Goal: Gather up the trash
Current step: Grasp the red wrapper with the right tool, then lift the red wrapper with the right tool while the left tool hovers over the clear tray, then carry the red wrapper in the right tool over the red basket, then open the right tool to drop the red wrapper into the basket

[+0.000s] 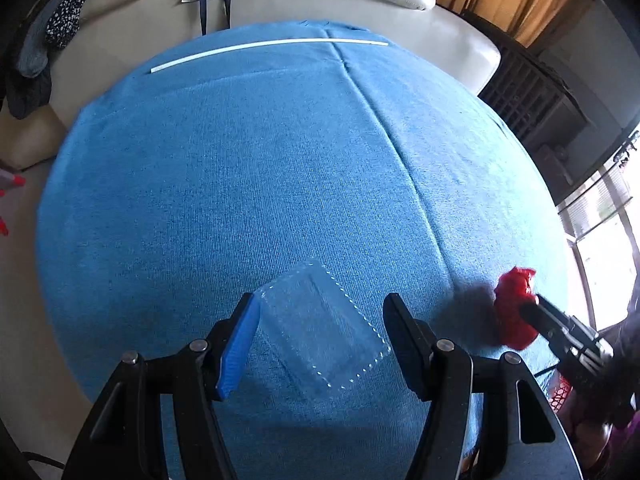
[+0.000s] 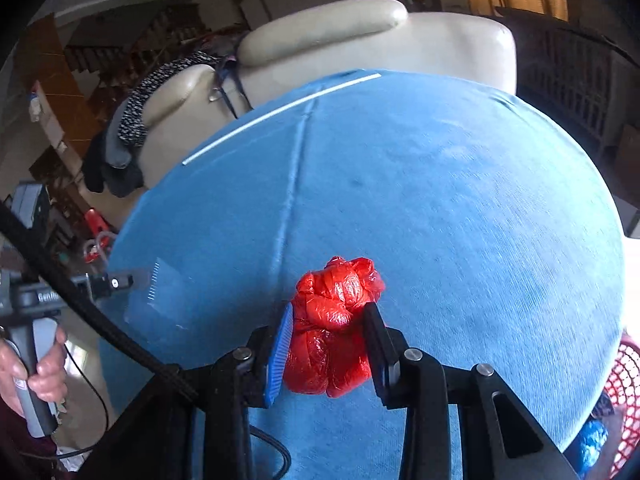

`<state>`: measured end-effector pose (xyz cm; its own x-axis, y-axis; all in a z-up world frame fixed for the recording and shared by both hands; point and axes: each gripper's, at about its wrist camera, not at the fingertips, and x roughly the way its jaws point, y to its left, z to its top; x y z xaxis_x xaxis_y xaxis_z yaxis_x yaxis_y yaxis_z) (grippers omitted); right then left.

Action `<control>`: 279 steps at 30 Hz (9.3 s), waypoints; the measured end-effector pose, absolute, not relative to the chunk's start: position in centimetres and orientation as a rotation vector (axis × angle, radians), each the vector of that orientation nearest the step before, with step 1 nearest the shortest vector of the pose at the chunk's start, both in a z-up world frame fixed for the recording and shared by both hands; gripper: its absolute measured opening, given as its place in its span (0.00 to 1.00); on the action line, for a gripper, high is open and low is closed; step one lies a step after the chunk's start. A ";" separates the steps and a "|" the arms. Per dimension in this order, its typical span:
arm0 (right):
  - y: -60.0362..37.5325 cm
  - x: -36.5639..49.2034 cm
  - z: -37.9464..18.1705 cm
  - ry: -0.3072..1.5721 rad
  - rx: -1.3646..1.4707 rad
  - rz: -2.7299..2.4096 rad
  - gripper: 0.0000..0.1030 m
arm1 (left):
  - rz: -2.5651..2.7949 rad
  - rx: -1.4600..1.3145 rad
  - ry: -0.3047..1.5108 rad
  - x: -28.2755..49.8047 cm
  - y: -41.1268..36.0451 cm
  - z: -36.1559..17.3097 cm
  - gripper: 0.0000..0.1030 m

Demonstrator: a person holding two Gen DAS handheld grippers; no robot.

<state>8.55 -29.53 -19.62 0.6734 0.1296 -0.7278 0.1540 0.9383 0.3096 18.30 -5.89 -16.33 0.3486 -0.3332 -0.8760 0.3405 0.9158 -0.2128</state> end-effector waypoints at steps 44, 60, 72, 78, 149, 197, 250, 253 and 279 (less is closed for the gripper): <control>-28.6 7.9 -20.2 0.878 0.364 -0.028 0.38 | -0.499 0.147 1.126 14.3 -9.3 -18.4 0.55; -27.9 8.6 -20.1 0.888 0.341 -0.039 0.38 | -0.519 0.176 1.091 14.6 -8.3 -18.1 0.53; -30.3 6.4 -20.0 0.815 0.391 0.015 0.37 | -0.462 0.282 1.054 14.1 -12.3 -16.4 0.53; -33.5 3.8 -20.0 0.747 0.494 0.033 0.37 | -0.431 0.342 1.021 13.3 -15.5 -15.2 0.53; -31.4 -6.2 -14.5 0.650 0.479 -0.079 0.37 | -0.524 0.484 0.729 5.0 -17.6 -10.8 0.53; -38.0 -12.5 -15.9 0.589 0.609 -0.194 0.37 | -0.631 0.664 0.669 0.3 -25.1 -11.1 0.53; -48.5 -22.8 -14.5 0.447 0.701 -0.556 0.37 | -0.972 0.714 0.663 -4.8 -35.2 -10.1 0.53; -48.4 -22.8 -14.5 0.447 0.702 -0.550 0.37 | -0.967 0.717 0.661 -4.7 -35.3 -10.2 0.53; -48.4 -22.2 -15.4 0.460 0.722 -0.535 0.38 | -0.989 0.762 0.650 -5.7 -36.7 -11.0 0.54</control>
<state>-22.18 -48.40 -15.35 0.7715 -0.2961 -0.5631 0.6011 0.6293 0.4927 -5.65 -36.68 -10.96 0.4084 -0.4840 -0.7739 0.9024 0.3416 0.2626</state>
